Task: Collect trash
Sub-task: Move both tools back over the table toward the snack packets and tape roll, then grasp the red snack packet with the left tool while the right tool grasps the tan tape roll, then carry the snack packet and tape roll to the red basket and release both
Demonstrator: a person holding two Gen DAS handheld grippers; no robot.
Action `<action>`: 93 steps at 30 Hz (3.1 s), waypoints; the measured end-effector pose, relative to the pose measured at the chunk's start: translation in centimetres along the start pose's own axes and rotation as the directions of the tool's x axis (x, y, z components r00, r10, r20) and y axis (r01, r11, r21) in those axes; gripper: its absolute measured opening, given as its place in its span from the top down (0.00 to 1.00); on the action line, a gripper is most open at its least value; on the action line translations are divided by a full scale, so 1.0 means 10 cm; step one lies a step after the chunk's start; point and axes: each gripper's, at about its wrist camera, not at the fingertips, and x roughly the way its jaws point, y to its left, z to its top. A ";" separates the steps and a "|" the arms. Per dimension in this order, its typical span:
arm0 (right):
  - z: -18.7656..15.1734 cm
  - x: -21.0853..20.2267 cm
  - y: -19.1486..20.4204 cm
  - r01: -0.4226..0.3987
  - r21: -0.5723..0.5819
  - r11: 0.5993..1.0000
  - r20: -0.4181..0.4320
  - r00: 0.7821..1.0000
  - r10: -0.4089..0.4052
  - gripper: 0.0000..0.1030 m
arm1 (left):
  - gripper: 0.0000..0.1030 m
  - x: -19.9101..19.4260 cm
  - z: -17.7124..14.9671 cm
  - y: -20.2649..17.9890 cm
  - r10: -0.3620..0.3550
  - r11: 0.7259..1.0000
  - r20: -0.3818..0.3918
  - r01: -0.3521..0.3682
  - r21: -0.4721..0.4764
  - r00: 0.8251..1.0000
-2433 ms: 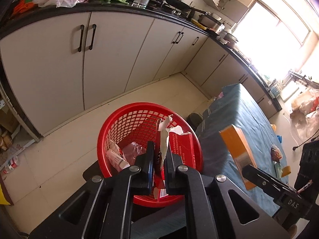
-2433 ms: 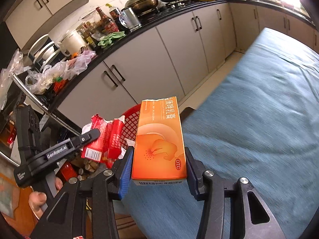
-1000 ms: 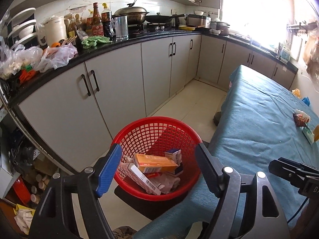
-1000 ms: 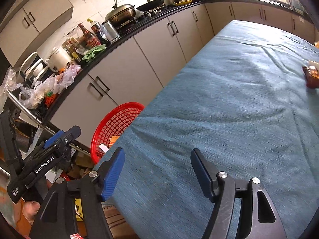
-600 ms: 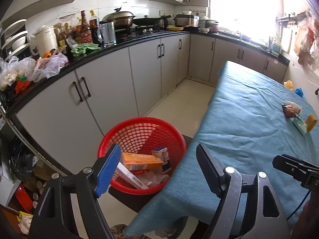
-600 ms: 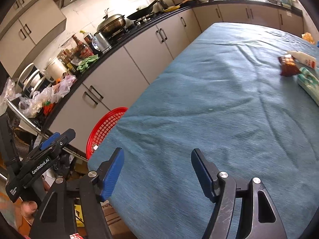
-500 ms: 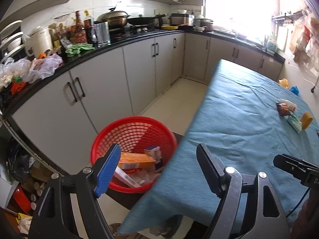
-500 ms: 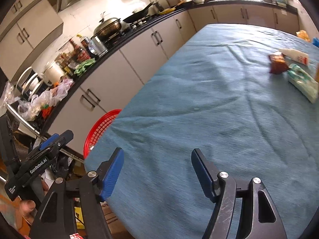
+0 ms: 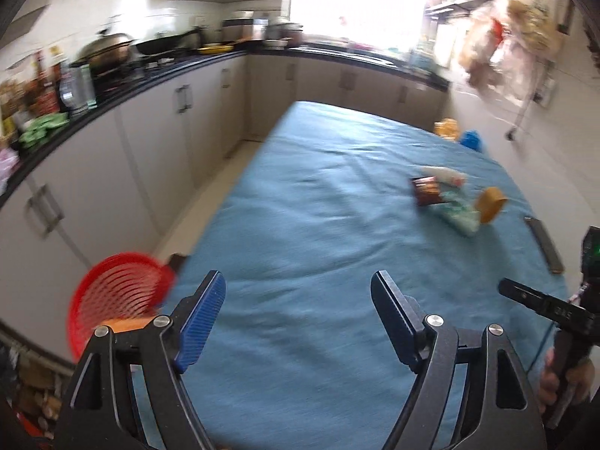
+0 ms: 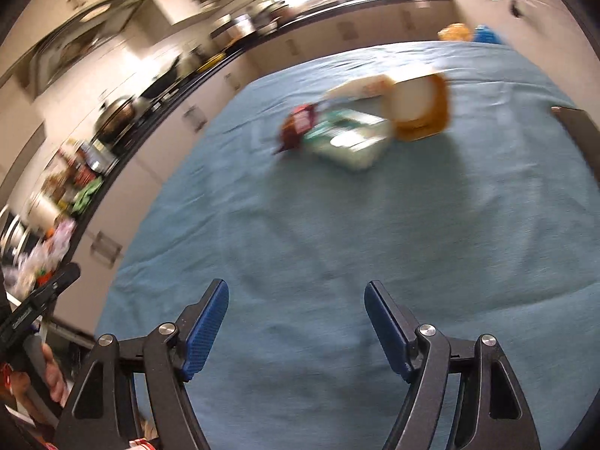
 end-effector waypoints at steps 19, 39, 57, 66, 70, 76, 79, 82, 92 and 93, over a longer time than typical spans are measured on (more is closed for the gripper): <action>1.09 0.09 -0.78 -0.099 0.275 0.956 0.140 0.988 0.063 0.23 | 0.21 1.63 1.00 -1.10 -0.232 0.973 -0.238 0.228 -0.046 0.943; 1.29 0.27 -0.92 -0.137 0.311 0.941 0.188 0.979 0.081 0.90 | 0.70 2.39 1.11 -1.72 -0.224 0.965 -0.357 0.257 0.048 0.907; 0.90 -0.25 -0.37 -0.116 0.153 0.981 0.209 0.974 0.083 0.91 | 0.70 1.22 0.78 -1.19 -0.243 0.964 -0.224 0.261 0.052 0.944; 0.55 -0.32 -0.01 -0.116 0.080 0.990 0.167 0.981 0.101 0.91 | 0.70 0.71 0.37 -0.70 -0.181 0.983 -0.173 0.185 0.011 0.968; 0.42 -0.28 0.19 -0.125 0.047 0.991 0.142 0.983 0.117 0.91 | 0.70 0.48 0.18 -0.45 -0.095 0.995 -0.120 0.097 0.010 0.988; 0.28 -0.22 0.51 -0.141 -0.016 0.990 0.111 0.984 0.142 0.91 | 0.70 0.23 -0.02 -0.11 0.011 1.000 -0.065 -0.012 -0.007 0.998; 0.20 -0.19 0.67 -0.145 -0.048 0.988 0.098 0.984 0.149 0.91 | 0.70 0.12 -0.10 0.07 0.059 0.998 -0.044 -0.060 -0.031 0.997; 0.13 -0.13 0.82 -0.158 -0.073 0.985 0.079 0.983 0.163 0.91 | 0.70 0.06 -0.15 0.20 0.082 0.995 -0.036 -0.084 -0.054 0.996; -0.05 0.03 1.28 -0.176 -0.156 0.972 0.034 0.982 0.184 0.91 | 0.70 -0.10 -0.33 0.65 0.131 0.983 -0.026 -0.133 -0.130 0.991; -0.05 0.04 1.32 -0.176 -0.162 0.971 0.032 0.982 0.184 0.91 | 0.70 -0.10 -0.33 0.68 0.134 0.981 -0.025 -0.136 -0.137 0.991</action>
